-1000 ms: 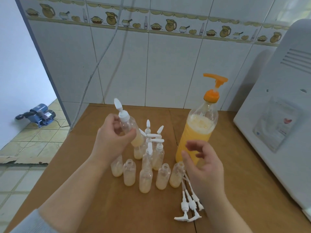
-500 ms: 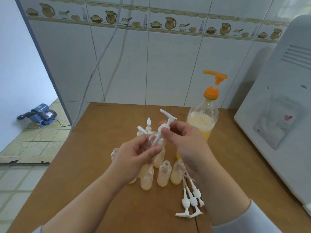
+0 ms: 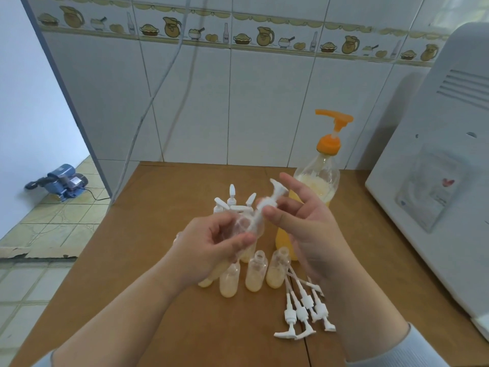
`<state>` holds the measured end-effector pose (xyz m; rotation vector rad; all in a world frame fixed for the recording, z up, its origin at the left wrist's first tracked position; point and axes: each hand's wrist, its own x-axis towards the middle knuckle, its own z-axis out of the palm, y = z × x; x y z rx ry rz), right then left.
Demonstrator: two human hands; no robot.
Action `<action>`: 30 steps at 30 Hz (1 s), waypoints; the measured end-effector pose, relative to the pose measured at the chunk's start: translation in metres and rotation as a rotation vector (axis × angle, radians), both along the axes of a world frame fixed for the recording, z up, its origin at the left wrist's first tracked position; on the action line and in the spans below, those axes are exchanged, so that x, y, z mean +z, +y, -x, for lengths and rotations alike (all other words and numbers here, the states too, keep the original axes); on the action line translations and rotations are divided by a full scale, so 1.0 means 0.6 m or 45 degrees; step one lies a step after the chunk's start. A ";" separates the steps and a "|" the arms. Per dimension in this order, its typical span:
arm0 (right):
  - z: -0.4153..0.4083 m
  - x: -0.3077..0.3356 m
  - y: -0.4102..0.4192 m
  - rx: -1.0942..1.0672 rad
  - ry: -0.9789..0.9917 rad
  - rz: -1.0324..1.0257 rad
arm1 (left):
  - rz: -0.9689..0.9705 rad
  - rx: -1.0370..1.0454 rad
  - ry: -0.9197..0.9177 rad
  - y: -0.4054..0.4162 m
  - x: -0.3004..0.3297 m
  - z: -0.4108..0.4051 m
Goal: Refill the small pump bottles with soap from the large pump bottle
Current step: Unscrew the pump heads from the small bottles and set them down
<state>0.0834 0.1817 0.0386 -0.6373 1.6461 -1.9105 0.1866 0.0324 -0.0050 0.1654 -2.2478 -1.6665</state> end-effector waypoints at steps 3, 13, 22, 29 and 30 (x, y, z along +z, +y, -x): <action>-0.003 0.008 0.003 -0.091 0.069 0.032 | 0.236 0.055 -0.023 0.004 -0.002 0.004; 0.080 -0.026 0.114 -0.794 0.118 0.251 | 0.191 0.762 -0.092 -0.110 0.007 0.021; 0.071 -0.194 0.141 -0.983 0.024 -0.524 | 0.331 0.673 -0.815 -0.202 -0.085 0.056; 0.047 -0.261 0.122 -0.795 0.284 -0.945 | 0.347 0.562 -0.968 -0.192 -0.088 0.066; 0.045 -0.268 0.120 -0.746 0.322 -0.982 | 0.347 0.545 -0.979 -0.192 -0.086 0.068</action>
